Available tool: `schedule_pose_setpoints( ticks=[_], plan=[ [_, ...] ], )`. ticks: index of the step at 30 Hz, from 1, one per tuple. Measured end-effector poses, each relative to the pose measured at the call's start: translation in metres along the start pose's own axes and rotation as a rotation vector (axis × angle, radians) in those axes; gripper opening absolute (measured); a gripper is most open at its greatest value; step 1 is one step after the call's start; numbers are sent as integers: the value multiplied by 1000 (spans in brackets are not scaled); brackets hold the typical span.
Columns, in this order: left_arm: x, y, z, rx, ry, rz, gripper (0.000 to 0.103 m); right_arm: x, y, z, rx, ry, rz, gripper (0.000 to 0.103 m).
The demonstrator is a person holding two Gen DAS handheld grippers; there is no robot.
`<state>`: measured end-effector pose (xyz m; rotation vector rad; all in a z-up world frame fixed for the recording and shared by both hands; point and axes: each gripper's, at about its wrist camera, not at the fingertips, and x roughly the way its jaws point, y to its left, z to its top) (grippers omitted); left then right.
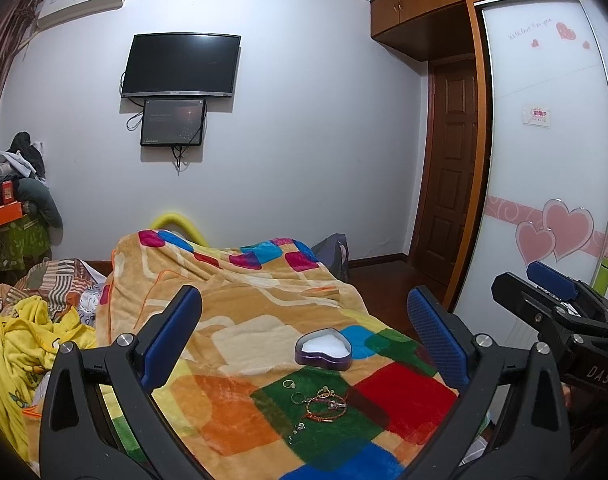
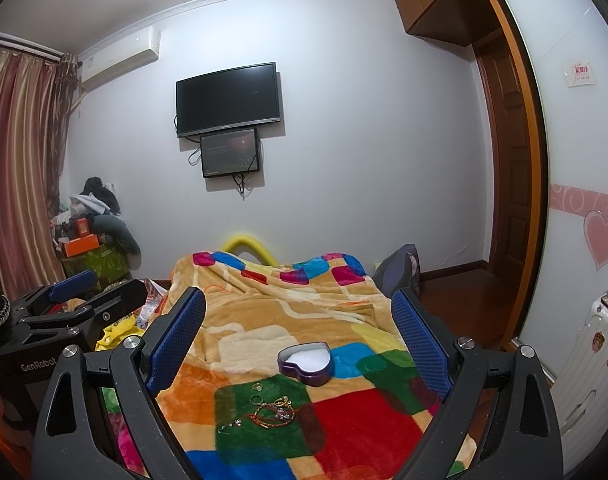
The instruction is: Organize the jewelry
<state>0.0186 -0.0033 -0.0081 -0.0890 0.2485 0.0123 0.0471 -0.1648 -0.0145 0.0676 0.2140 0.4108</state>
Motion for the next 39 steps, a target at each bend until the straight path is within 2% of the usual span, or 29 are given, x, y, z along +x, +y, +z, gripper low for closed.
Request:
schedule_pose_setpoints(
  ticks=[12, 17, 21, 24, 28, 32, 39],
  plan=[
    [14, 9, -7, -23, 51, 6, 103, 12, 2, -5, -21, 56, -1, 93],
    [33, 21, -17, -41, 109, 31, 103, 26, -1, -12, -15, 103, -2, 93],
    [59, 32, -34, -36, 187, 70, 103, 41, -7, -23, -19, 159, -13, 93],
    [77, 41, -49, -35, 252, 86, 96, 54, -11, -33, -23, 206, -20, 93],
    [110, 53, -76, -56, 392, 59, 81, 75, -17, -51, -37, 286, -26, 93],
    [130, 57, -99, -64, 493, 34, 68, 89, -20, -65, -45, 355, -10, 92],
    [152, 58, -131, -74, 635, -46, 44, 112, -19, -91, -35, 471, 80, 66]
  ],
)
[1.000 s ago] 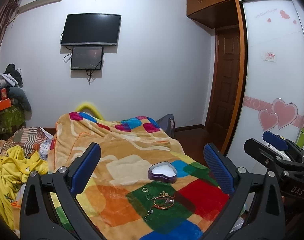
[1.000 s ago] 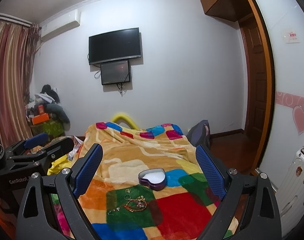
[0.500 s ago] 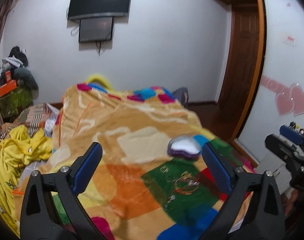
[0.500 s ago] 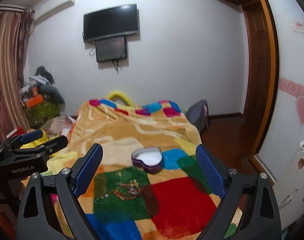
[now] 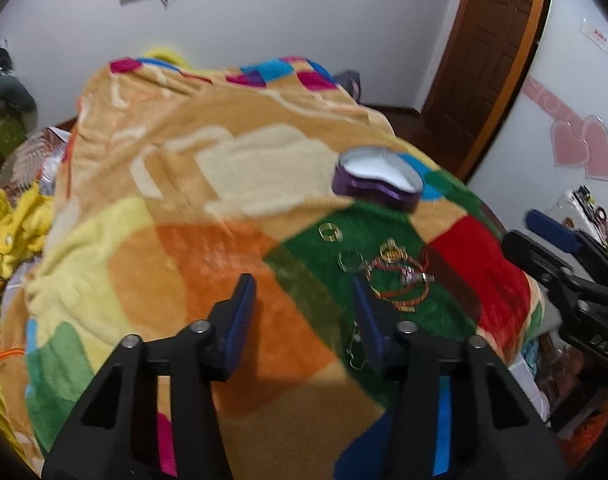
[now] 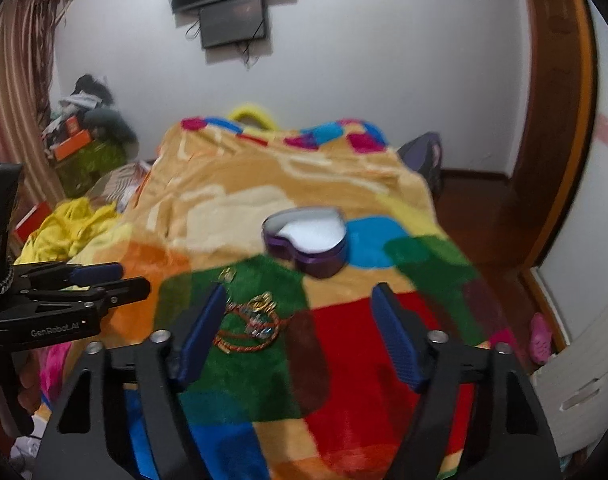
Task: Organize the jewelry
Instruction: 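Grasp a silver ring with the right tool while the left tool grasps a silver earring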
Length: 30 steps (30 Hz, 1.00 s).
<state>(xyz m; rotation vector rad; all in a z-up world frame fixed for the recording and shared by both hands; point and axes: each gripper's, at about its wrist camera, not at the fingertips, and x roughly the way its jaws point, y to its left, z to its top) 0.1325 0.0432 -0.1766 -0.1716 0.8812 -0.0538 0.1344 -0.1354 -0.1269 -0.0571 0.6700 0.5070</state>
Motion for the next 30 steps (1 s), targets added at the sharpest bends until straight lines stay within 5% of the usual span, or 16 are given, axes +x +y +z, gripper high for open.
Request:
schedule_pose_setpoints(
  ticks=[3, 11, 18, 30],
  plan=[
    [10, -1, -5, 3, 46, -43, 32, 14, 4, -5, -33, 36, 22, 56],
    [25, -22, -13, 76, 97, -81, 31, 39, 5, -15, -54, 124, 88, 34],
    [38, -26, -17, 90, 128, -91, 20, 53, 7, -15, -72, 160, 147, 19],
    [39, -25, -19, 95, 122, -121, 7, 75, 7, -19, -58, 214, 152, 18]
  ],
)
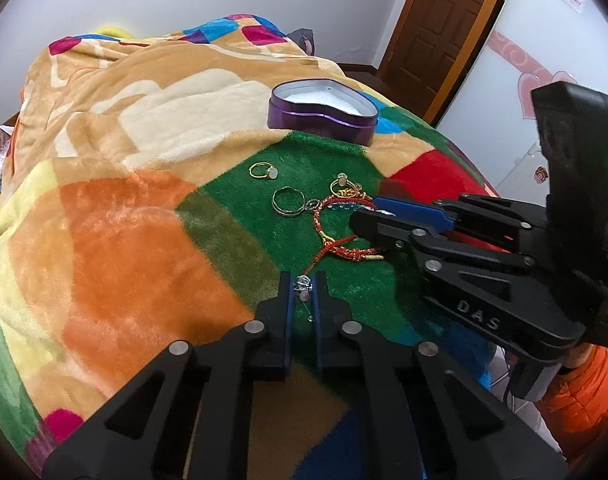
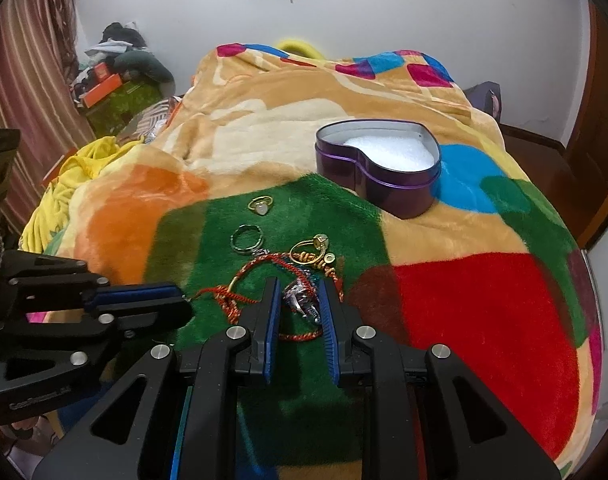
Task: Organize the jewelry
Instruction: 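Grasp a silver ring with the right tool while the left tool grasps a silver earring, then carry both pieces over the purple heart tin and open both tools inside it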
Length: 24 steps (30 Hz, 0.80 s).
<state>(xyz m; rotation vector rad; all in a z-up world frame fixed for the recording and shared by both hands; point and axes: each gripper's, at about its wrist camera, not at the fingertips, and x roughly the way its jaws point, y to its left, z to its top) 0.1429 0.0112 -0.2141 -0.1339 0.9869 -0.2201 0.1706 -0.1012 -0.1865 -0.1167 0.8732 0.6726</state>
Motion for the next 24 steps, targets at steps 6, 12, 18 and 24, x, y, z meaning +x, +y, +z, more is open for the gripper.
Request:
schedule_pose_setpoints(
  ticks=[6, 12, 18, 24],
  plan=[
    [-8, 2, 2, -13, -23, -6, 7, -3, 1, 2, -2, -10, -2, 15],
    [-25, 5, 11, -13, -73, 9, 7, -18, 2, 6, 5, -51, -4, 14],
    [-44, 11, 22, -29, -133, 27, 7, -35, 5, 13, 5, -102, -15, 14],
    [-59, 16, 34, -37, -185, 54, 7, -48, 1, 20, 21, -150, -34, 14]
  ],
)
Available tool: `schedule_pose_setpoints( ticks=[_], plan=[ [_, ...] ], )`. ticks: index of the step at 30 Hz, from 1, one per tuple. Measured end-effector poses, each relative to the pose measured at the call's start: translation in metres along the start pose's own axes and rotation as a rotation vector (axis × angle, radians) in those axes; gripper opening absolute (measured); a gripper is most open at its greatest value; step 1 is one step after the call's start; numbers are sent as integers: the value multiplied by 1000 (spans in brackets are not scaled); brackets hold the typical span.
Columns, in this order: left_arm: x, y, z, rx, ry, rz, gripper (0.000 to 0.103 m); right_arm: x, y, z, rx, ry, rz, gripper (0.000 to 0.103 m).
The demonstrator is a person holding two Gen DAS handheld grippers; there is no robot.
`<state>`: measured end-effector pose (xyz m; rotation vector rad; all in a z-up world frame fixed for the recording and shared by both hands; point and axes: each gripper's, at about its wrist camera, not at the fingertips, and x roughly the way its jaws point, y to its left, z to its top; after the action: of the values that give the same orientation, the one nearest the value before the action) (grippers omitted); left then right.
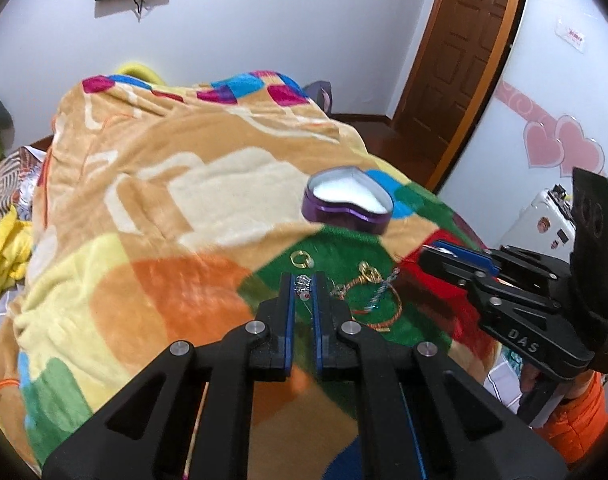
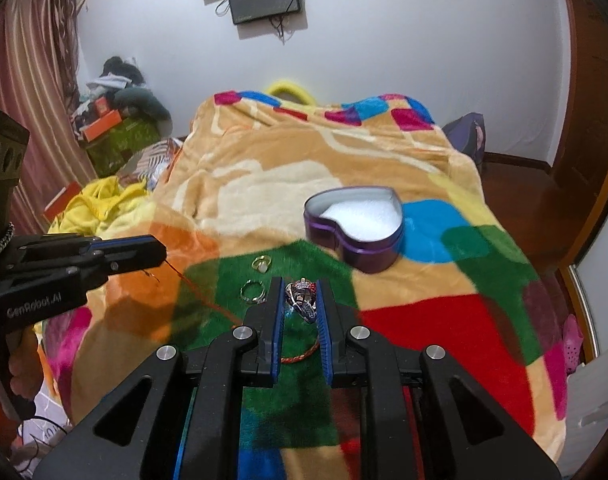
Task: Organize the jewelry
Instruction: 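Carry both pieces over the purple heart tin and open both tools inside it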
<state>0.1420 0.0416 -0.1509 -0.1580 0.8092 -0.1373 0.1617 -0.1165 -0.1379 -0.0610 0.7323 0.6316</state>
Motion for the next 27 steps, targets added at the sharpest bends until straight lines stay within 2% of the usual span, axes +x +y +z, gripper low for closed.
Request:
schedule_pose_setpoints(
  ticks=[7, 16, 27],
  plan=[
    [-7, 3, 17, 6, -42, -5, 7, -8, -8, 7, 16, -34, -34, 14],
    [2, -12, 40, 60, -76, -6, 7, -11, -22, 17, 17, -71, -58, 14],
    [44, -17, 70, 78, -33, -58, 7, 12, -35, 31, 9, -66, -48, 14]
  ],
)
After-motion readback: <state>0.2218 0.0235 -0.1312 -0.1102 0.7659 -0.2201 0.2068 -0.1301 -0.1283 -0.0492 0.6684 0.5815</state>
